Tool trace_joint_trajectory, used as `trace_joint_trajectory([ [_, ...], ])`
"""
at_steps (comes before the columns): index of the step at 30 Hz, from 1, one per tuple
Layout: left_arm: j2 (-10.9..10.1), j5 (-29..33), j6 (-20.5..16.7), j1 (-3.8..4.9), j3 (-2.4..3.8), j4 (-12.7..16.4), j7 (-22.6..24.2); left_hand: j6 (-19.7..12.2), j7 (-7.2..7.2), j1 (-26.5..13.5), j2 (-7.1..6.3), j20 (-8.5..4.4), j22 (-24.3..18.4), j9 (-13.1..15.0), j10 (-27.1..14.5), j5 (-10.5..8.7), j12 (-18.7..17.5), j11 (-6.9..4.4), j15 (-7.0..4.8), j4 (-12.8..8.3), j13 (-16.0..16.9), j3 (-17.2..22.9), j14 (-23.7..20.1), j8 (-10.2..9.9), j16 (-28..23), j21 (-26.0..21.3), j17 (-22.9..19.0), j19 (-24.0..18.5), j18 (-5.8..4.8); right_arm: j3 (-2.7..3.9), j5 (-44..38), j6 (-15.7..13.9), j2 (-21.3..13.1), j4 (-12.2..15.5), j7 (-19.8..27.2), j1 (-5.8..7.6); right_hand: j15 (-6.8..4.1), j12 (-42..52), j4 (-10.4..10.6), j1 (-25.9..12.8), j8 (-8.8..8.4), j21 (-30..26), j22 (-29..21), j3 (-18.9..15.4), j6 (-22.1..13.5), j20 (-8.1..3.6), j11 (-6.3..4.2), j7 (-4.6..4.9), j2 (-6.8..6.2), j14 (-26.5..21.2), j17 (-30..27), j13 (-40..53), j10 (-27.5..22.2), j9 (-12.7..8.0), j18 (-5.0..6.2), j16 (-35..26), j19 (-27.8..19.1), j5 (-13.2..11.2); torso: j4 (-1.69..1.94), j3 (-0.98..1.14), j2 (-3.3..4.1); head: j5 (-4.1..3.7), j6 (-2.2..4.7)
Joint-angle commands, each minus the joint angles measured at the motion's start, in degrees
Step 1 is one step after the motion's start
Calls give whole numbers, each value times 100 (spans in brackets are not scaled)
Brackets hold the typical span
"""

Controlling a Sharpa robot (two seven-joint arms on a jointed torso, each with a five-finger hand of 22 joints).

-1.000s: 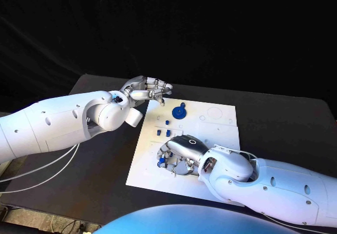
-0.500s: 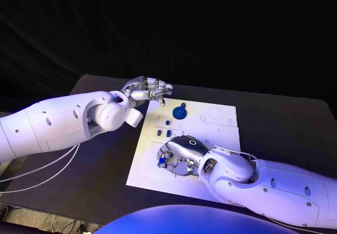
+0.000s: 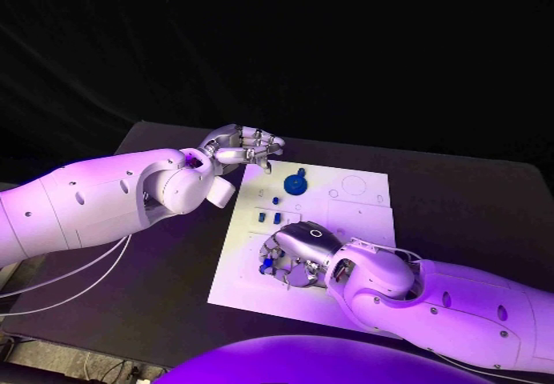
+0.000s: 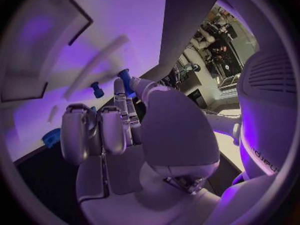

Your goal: Assemble the parts on the task board

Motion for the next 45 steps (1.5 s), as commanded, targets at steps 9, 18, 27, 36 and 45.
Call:
trace_joint_trajectory([
  [9,9,-7,95,2,4,10,19,-60,27,-28,13,36,-12,1,-49,1,-27,14,51,-19,-9,-25,-7,-20,-32,-51,-8,10,30,-13,-314,229,80,-35,-73,-36,-18,-35,-20,21,23,-28,1157,36,18,-52,-7,10,7,158,-9,0,34,68,-59,13,193,26,2,-1,-2,-2,11],
  [18,10,-7,97,2,4,7,14,-60,27,-28,13,36,-12,1,-49,1,-27,14,51,-19,-9,-25,-7,-20,-32,-51,-8,10,30,-26,-321,246,129,-51,-132,-70,22,-102,-14,-172,-133,-75,1152,5,-291,-22,41,79,-154,146,-46,24,14,13,-52,-2,178,24,1,-4,-3,-14,11],
  [27,8,-7,108,2,4,4,-1,-62,27,-31,17,37,-14,2,-51,2,-27,15,52,-18,-11,-26,-8,-20,-32,-55,-9,12,30,-29,-362,138,114,-32,-267,-87,10,-115,-16,-240,-239,-75,1156,-16,-489,-23,25,58,-211,145,-50,50,27,-27,-51,0,181,19,0,1,-1,-16,12],
  [36,4,-7,119,1,3,2,-17,-65,27,-30,21,37,-15,2,-54,2,-27,15,52,-18,-12,-24,-8,-20,-32,-56,-9,14,30,-28,-387,-326,4,79,-304,-110,-41,-140,32,-426,-518,-83,1160,-151,-1029,-64,-41,21,-373,145,-61,126,50,-132,-50,-1,185,-128,-5,2,-2,-19,26],
  [45,-6,-7,126,-3,3,-3,-24,-68,28,-30,22,37,-13,1,-58,2,-29,15,52,-18,-12,-24,-7,-22,-32,-52,-9,21,32,1,-316,-736,-285,361,-242,-110,-85,-116,79,-480,-689,-40,1176,-439,-1413,-105,-94,-81,-467,157,-29,249,97,-191,-60,19,207,-169,-10,0,-11,-50,52],
])
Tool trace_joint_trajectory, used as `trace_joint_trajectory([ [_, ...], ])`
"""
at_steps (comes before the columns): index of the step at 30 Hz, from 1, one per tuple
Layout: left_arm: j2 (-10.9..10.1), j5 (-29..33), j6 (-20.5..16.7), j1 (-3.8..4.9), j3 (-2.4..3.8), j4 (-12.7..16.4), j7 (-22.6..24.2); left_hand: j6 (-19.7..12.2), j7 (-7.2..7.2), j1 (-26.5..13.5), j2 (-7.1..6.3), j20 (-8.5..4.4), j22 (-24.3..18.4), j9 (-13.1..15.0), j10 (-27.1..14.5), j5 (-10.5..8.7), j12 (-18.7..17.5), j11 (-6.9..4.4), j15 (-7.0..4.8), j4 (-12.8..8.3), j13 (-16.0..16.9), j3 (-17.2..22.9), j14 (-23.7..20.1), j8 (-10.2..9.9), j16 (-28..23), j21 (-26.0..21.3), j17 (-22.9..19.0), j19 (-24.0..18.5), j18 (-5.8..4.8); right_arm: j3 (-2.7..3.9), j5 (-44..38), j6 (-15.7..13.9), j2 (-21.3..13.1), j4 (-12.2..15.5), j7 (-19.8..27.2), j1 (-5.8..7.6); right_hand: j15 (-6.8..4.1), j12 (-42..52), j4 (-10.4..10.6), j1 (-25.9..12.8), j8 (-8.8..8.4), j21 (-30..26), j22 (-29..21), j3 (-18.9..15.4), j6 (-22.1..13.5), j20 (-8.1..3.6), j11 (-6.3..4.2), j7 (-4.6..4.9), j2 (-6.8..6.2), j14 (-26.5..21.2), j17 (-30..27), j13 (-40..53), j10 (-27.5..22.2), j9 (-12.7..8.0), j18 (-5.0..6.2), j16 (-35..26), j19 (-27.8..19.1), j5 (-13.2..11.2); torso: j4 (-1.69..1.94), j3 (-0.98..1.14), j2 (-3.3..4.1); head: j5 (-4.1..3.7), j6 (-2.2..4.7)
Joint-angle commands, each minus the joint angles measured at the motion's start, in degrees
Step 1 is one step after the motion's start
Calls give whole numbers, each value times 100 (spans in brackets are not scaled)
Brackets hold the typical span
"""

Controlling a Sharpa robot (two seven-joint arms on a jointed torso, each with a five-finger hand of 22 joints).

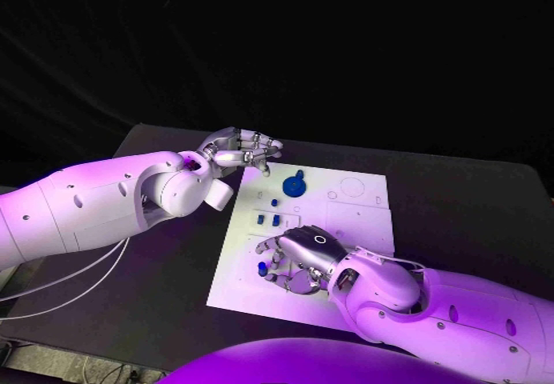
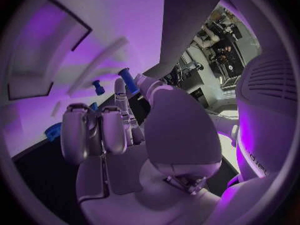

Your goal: Assemble the parts on the task board

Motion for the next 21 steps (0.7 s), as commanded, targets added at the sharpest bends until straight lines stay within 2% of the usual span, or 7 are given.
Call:
trace_joint_trajectory([
  [1,1,-6,103,0,3,7,17,-36,38,-30,22,37,-7,1,-37,2,-29,-6,30,-18,-7,-24,15,-22,-32,-14,-10,21,32,17,8,-392,-114,126,37,5,-47,12,9,-45,-35,42,1176,-83,-59,-62,-36,-8,-34,157,24,35,27,-7,-62,19,208,-18,-3,-5,-1,-24,15],
  [6,-7,-6,101,-4,3,5,18,-40,39,-30,22,37,-5,1,-42,1,-30,-5,30,-19,-8,-25,15,-23,-31,-9,-10,31,33,60,352,-689,-391,335,270,54,-85,117,22,22,37,187,1217,-206,26,-97,-79,21,12,186,120,171,195,24,-90,79,259,32,-7,-1,-2,-55,34],
  [12,-18,-6,94,-15,3,5,24,-40,39,-30,22,37,-5,1,-42,1,-30,-5,30,-19,-8,-25,15,-23,-31,-9,-10,31,33,102,1775,-809,-942,568,714,309,-27,434,-3,174,454,316,1252,-249,752,-73,2,153,154,231,310,542,467,184,-117,200,302,122,-22,-3,-18,-144,93],
  [17,-31,-6,82,-26,3,7,39,-42,39,-32,20,37,-4,1,-44,0,-30,-4,31,-19,-9,-27,13,-24,-32,-6,-10,37,33,112,2960,-464,-1590,665,765,590,-137,1298,-31,141,749,454,1286,-420,1133,-137,-153,-6,185,218,233,1365,707,351,-138,188,343,355,-55,-10,-42,-308,140],
  [19,-37,-4,74,-31,2,7,47,-42,39,-32,20,37,-4,1,-44,0,-30,-4,31,-19,-9,-27,13,-24,-32,-6,-10,37,33,113,3175,-285,-1837,685,689,661,-177,2471,10,84,859,590,1320,-530,1139,-184,-216,-48,266,248,305,2597,497,500,-165,243,383,413,-84,-9,-58,-373,145],
  [20,-40,-2,70,-34,2,7,52,-42,39,-32,20,37,-4,1,-44,0,-30,-4,31,-19,-9,-27,13,-24,-32,-6,-10,37,33,112,3247,-178,-1965,696,623,688,-219,4001,65,-3,932,709,1350,-681,1035,-174,-219,-21,225,290,476,4137,419,653,-189,354,418,430,-94,-8,-63,-414,148],
  [21,-43,0,67,-37,2,8,56,-42,39,-32,20,37,-4,1,-44,0,-30,-4,31,-19,-9,-27,13,-24,-32,-6,-10,37,33,110,3296,-81,-2085,705,549,709,-158,4268,94,-5,954,728,1354,-689,993,-194,-192,-53,269,292,521,4422,373,702,-190,378,422,425,-101,-7,-67,-480,156],
])
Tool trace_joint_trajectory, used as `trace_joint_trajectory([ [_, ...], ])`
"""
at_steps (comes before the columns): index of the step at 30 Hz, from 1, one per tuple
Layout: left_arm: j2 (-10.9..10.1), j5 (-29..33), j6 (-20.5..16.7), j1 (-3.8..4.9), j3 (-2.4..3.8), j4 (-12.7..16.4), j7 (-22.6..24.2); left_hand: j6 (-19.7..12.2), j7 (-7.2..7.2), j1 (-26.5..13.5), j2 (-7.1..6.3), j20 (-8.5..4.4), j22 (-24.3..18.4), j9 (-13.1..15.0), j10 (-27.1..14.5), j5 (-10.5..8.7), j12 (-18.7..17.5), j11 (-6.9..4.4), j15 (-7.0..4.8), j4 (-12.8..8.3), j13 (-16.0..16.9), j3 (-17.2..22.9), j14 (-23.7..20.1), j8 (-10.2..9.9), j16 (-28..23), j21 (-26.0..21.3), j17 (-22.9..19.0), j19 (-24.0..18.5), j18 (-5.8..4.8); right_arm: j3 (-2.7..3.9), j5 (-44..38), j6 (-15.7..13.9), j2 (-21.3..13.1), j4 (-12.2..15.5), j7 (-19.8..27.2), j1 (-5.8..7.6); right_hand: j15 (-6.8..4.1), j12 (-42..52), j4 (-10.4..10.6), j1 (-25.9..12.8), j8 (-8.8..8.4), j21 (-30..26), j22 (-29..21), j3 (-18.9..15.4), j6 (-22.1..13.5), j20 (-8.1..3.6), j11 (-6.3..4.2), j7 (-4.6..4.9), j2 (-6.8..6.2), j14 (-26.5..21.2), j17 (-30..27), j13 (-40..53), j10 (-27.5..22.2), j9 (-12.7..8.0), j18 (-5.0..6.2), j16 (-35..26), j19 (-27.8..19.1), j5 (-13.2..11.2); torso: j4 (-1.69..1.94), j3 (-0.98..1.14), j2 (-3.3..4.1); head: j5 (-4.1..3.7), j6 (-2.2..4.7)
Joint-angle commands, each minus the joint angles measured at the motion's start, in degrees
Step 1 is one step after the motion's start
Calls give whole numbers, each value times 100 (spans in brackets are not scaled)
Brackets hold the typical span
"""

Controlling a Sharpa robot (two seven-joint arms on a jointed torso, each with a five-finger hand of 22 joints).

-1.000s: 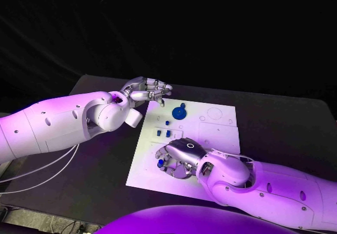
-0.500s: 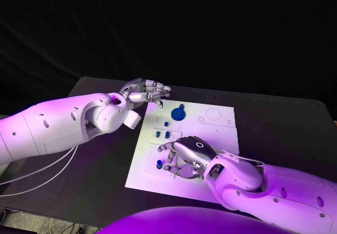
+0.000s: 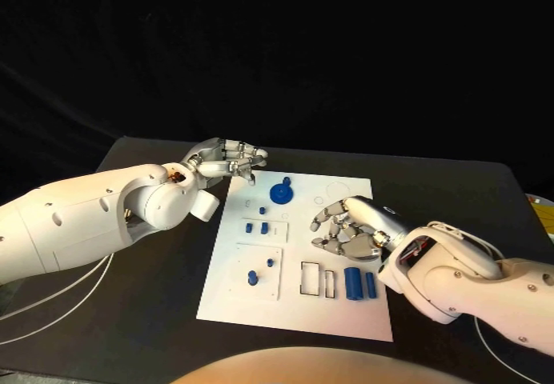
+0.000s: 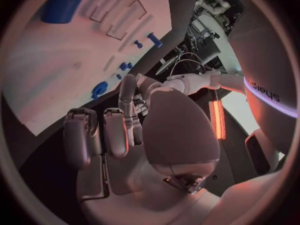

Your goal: Assemble the parts on the task board

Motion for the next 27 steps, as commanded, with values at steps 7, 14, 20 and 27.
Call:
trace_joint_trajectory([
  [7,-11,9,46,-23,1,35,77,-42,39,-32,20,16,-4,1,-44,0,-30,-4,31,-19,-9,-27,13,-24,-32,-6,-6,16,33,-60,781,943,-750,145,-468,55,34,2939,363,-250,308,335,1421,-437,-311,6,48,-8,50,373,605,2836,251,484,-147,334,499,35,-84,2,-50,-406,44],
  [14,-23,12,45,-39,-2,70,83,-44,40,-39,17,17,-3,2,-45,-2,-28,-3,32,-16,-10,-31,10,-24,-34,-4,-6,22,32,-119,134,1045,-1177,396,-1058,-57,29,3390,449,-605,467,491,1463,-872,-377,8,37,-34,106,391,743,3275,379,675,-179,408,547,115,-91,-7,-66,-495,8],
  [20,-34,13,46,-50,-4,89,84,-44,40,-39,17,17,-3,2,-45,-2,-28,-3,32,-16,-10,-31,10,-24,-34,-4,-6,22,32,-140,-233,1002,-1193,507,-1379,-201,14,3449,453,-774,553,522,1471,-1109,-366,-3,16,-61,162,393,762,3343,399,757,-185,420,557,136,-95,-8,-67,-499,33],
  [27,-48,13,48,-56,-5,112,81,-44,40,-39,17,17,-3,2,-45,-2,-28,-3,32,-16,-10,-31,10,-24,-34,-4,-6,22,32,-149,-451,1059,-1055,519,-1650,-342,-9,3474,455,-923,657,629,1501,-1471,-349,-22,-13,-96,291,408,844,3390,418,856,-208,457,592,-72,-77,-22,-70,-493,2],
])
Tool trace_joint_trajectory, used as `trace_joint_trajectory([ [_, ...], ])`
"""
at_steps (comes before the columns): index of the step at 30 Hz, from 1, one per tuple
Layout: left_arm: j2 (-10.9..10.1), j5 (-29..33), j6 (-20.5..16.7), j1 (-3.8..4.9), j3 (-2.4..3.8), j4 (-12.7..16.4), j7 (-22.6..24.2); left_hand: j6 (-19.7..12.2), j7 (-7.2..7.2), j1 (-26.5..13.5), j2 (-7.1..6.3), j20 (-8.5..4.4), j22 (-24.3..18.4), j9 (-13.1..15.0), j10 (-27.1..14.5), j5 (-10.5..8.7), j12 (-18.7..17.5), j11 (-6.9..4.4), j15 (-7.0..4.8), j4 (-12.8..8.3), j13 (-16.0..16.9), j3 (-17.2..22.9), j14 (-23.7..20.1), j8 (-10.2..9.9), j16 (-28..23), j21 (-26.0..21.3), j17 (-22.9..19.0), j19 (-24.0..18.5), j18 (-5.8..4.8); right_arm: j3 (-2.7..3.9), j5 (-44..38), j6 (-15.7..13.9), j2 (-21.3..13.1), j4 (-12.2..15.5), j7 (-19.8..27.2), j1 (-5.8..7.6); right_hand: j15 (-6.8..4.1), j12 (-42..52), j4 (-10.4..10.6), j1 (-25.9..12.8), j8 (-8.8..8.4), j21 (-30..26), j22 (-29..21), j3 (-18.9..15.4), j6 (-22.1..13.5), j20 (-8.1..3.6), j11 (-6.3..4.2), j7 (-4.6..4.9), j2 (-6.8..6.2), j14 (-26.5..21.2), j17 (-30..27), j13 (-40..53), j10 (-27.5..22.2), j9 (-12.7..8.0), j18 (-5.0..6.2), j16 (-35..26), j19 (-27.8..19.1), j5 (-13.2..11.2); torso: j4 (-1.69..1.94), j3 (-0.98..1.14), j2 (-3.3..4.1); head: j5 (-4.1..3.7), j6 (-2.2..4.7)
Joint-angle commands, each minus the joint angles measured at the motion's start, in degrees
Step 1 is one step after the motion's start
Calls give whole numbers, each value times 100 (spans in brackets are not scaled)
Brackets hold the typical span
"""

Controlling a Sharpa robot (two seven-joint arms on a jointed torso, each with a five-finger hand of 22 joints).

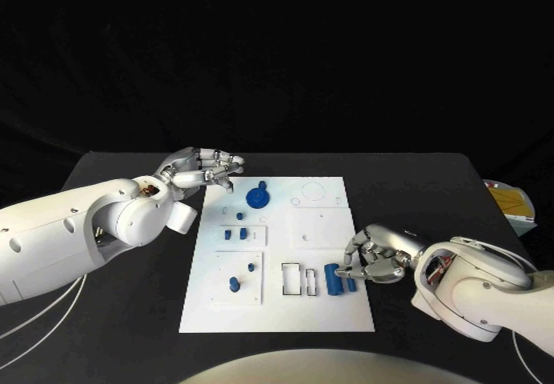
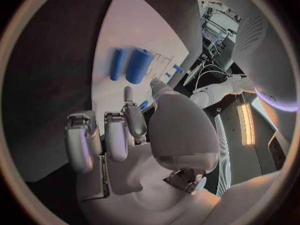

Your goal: Assemble the parts on the task board

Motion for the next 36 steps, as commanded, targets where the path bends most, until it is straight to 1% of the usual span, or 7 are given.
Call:
trace_joint_trajectory([
  [1,1,10,53,-2,2,28,66,-44,40,-39,17,18,-3,1,-44,-2,-29,-3,32,-16,-5,-31,10,-24,-34,-4,-7,23,32,-2,-389,160,65,-3,-377,-59,-13,26,1,-38,44,24,1504,-116,15,-25,-15,-34,52,409,437,73,48,32,-60,24,594,-94,1,-7,0,12,-28],
  [4,-5,10,56,-2,2,37,63,-44,40,-39,17,18,-3,1,-44,-2,-29,-3,32,-16,-5,-31,10,-24,-34,-4,-7,23,32,-3,-456,219,140,-19,-445,-122,-15,27,2,-40,56,26,1504,-148,20,-26,-18,-38,73,408,433,76,50,42,-60,23,595,-95,7,-4,3,10,-40],
  [10,-30,11,54,-3,2,46,58,-44,40,-39,17,18,-3,1,-44,-2,-29,-3,32,-16,-5,-31,10,-24,-34,-4,-7,23,32,-4,-566,257,276,-58,-521,-237,-21,42,2,-35,85,38,1508,-231,27,-32,-26,-47,126,411,448,96,61,67,-63,29,599,-20,-11,7,6,30,-57],
  [16,-39,12,68,-3,2,53,51,-44,40,-39,17,18,-3,1,-44,-2,-29,-3,32,-16,-5,-31,10,-24,-34,-4,-7,23,32,-3,-686,275,396,-110,-629,-292,-22,33,3,-39,89,34,1507,-245,29,-33,-27,-48,130,409,437,90,56,71,-62,25,597,-15,0,11,6,42,-71],
  [22,-45,12,82,-3,1,54,45,-44,40,-39,17,18,-3,1,-44,-2,-29,-3,32,-16,-5,-31,10,-24,-34,-4,-7,23,32,-3,-852,235,546,-193,-781,-346,-25,25,6,-65,108,16,1501,-336,27,-35,-30,-52,146,404,420,89,52,90,-58,18,591,-35,-7,4,3,41,-77],
  [29,-45,13,108,-4,1,55,33,-46,41,-54,17,20,-3,4,-46,-2,-24,-2,35,-7,-6,-39,4,-21,-36,-3,-9,36,32,-2,-909,48,732,-261,-926,-434,-33,15,10,-128,158,-20,1491,-631,14,-42,-39,-62,247,398,396,97,53,140,-50,7,579,-139,-1,5,3,32,-83],
  [36,-52,13,113,-5,1,60,26,-46,41,-54,17,20,-3,4,-46,-2,-24,-2,35,-7,-6,-39,4,-21,-36,-3,-9,36,32,-1,-932,-51,794,-306,-973,-461,-45,37,-11,208,205,-6,1495,-725,-2,-53,-52,-75,458,404,419,137,77,185,-53,16,583,144,-1,-6,-2,54,-87],
])
